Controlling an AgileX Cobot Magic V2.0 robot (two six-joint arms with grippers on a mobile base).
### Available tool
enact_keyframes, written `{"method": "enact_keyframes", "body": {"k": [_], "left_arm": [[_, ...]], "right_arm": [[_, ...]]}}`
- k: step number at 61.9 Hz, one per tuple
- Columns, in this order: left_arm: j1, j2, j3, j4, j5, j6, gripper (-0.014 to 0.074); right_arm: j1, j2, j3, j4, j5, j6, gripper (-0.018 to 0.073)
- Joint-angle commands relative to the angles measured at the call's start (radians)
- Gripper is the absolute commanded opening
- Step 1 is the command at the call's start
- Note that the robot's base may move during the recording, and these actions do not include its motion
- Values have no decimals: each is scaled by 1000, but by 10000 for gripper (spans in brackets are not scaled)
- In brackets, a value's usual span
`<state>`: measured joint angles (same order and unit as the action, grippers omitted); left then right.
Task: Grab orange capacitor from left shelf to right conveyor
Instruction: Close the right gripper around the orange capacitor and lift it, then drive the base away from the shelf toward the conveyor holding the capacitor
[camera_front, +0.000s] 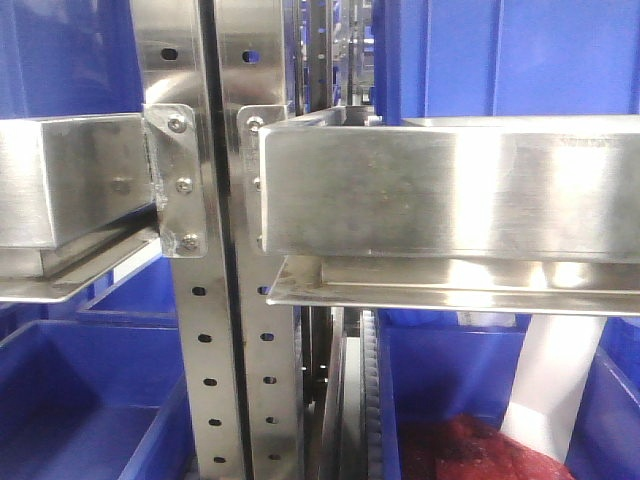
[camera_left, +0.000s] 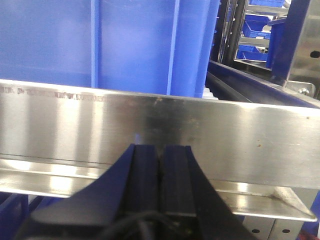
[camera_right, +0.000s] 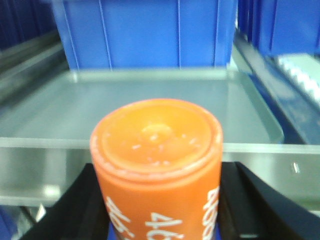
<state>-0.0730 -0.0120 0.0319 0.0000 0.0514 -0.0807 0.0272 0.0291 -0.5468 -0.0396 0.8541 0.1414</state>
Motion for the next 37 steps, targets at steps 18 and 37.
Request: {"method": "enact_keyframes", "body": {"k": [18,37], "left_arm": [[-2,-19,-5,0,-89,-1,-105],[-2,-19,-5,0,-89,-1,-105]], "right_arm": [[-1,7,-30,-2,-36,-20,140],[-1,7,-30,-2,-36,-20,140]]}}
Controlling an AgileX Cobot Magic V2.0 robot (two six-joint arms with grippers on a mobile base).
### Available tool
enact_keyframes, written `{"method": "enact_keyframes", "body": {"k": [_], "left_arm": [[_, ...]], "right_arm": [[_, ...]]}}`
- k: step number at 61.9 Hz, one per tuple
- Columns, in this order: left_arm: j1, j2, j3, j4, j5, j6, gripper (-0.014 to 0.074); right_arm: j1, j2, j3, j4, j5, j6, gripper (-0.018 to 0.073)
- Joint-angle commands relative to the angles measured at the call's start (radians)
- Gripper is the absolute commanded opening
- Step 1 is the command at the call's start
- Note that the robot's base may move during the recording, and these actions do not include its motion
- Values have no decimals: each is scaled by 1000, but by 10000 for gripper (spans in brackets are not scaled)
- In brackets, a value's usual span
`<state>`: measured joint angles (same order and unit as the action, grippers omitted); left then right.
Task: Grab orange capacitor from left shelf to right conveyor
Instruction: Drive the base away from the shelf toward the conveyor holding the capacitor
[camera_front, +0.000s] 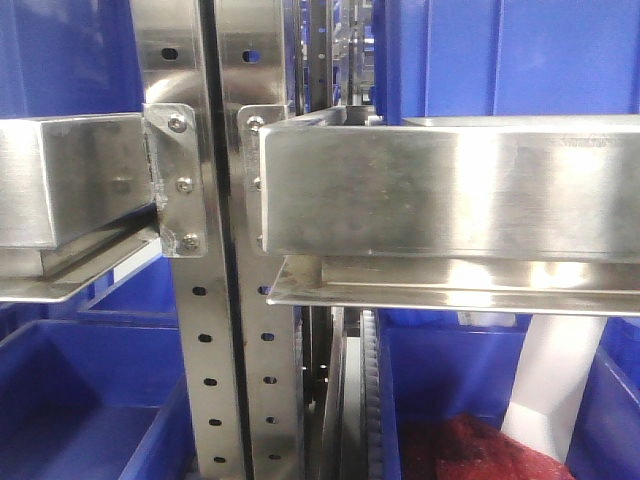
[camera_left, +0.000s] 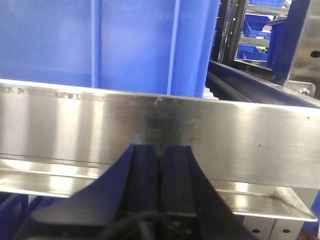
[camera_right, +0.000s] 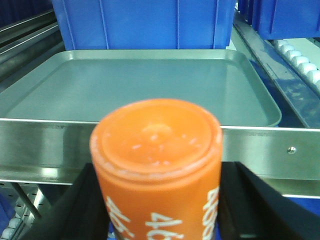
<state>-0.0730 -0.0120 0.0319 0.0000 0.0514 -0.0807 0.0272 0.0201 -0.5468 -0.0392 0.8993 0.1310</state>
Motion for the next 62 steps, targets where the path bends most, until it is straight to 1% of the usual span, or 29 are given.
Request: {"method": "enact_keyframes", "body": {"k": [1,62], "left_arm": [[-2,-19,-5,0,-89,-1,-105],[-6,-19,-5,0,-89,-1,-105]], "right_arm": [[-1,16,-30,-2,-82,-10,140],[-1,16,-30,-2,-82,-10,140]]}}
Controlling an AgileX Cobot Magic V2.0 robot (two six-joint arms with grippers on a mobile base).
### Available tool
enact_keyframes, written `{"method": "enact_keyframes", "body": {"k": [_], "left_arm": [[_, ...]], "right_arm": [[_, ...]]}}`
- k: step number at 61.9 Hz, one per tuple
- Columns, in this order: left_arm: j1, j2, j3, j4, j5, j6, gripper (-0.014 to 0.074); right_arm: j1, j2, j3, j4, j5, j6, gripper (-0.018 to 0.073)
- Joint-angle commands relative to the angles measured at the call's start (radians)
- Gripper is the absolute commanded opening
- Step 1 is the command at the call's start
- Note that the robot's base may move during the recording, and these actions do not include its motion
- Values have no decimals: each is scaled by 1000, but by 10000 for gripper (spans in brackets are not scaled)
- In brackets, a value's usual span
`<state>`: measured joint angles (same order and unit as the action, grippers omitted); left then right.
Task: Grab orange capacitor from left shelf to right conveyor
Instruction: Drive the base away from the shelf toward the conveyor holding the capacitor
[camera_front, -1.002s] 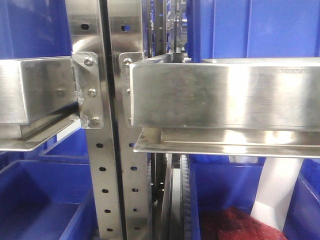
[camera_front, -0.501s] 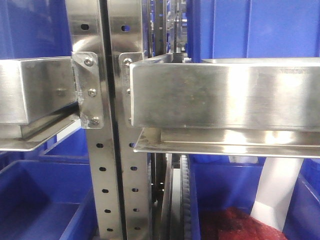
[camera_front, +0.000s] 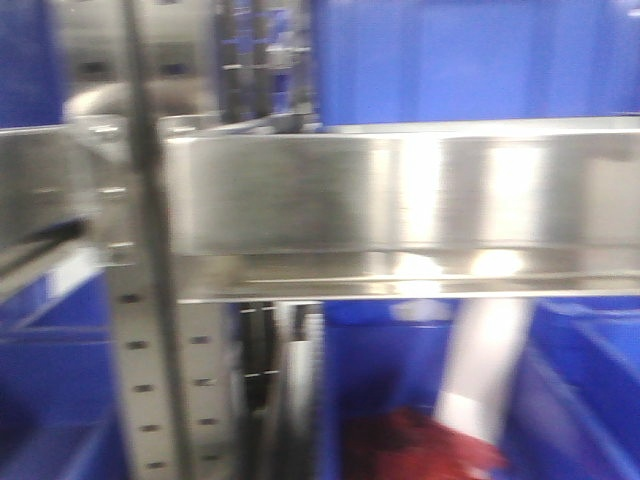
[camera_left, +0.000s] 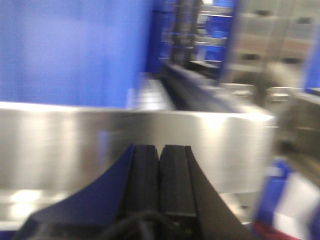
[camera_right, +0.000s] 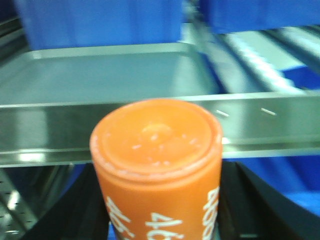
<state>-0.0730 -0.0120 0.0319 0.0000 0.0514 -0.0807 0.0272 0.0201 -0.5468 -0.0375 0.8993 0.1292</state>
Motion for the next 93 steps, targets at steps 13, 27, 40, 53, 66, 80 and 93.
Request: {"method": "enact_keyframes", "body": {"k": [13,27,40,53,66,80,93], "left_arm": [[-6,-19,-5,0,-89,-1,-105],[-6,-19,-5,0,-89,-1,-105],[-6,-19,-5,0,-89,-1,-105],[-4,-19,-5,0,-89,-1,-105],[-4,-19,-5,0,-89,-1,-105],[-4,-19,-5,0,-89,-1,-105],[-4,-19,-5,0,-89,-1,-105]], "right_arm": [[-1,16,-30,-4,-82,-8,140],[-1,16,-30,-4,-82,-8,140],[-1,16,-30,-4,-82,-8,140],[-1,16,-30,-4,-82,-8,140],[-1,16,-30,-4,-82,-8,140],[-1,16,-30,-4,-82,-8,140],[-1,16,-30,-4,-82,-8,140]]}}
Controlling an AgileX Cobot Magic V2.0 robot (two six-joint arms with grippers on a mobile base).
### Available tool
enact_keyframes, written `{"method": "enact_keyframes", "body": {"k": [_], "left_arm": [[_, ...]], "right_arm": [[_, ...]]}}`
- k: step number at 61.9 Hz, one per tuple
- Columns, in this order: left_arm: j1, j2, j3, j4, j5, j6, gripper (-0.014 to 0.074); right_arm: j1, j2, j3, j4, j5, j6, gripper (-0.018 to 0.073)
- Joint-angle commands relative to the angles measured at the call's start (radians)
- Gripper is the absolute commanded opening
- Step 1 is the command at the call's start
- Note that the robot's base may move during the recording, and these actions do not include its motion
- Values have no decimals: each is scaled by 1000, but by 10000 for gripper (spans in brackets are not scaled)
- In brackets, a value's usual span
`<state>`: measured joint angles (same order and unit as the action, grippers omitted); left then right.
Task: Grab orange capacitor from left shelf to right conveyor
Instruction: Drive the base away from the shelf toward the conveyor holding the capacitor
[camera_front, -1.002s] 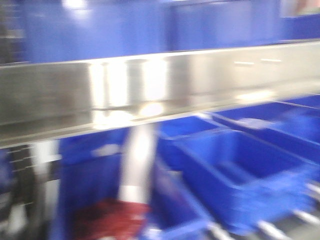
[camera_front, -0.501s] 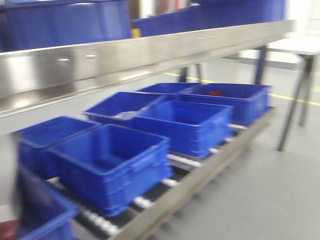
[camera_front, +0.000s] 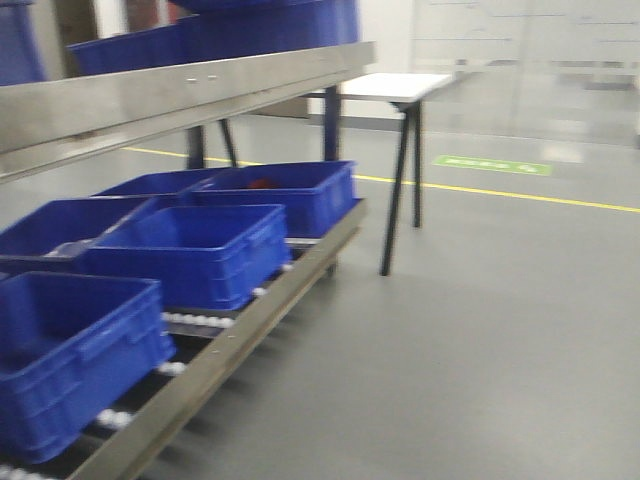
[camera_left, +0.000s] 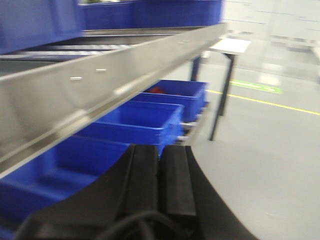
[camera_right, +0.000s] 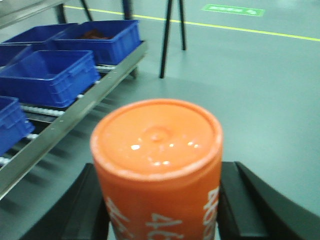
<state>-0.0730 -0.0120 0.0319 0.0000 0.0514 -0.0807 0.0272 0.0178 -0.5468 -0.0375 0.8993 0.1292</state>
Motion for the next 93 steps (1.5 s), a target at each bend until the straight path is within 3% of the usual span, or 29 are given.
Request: {"method": "enact_keyframes", "body": {"k": [1,93], "left_arm": [[-4,-19,-5,0,-89,-1,-105],[-4,-19,-5,0,-89,-1,-105]], "right_arm": [[-1,19,-30,-4,-82,-8,140],[-1,19,-30,-4,-82,-8,140]]}}
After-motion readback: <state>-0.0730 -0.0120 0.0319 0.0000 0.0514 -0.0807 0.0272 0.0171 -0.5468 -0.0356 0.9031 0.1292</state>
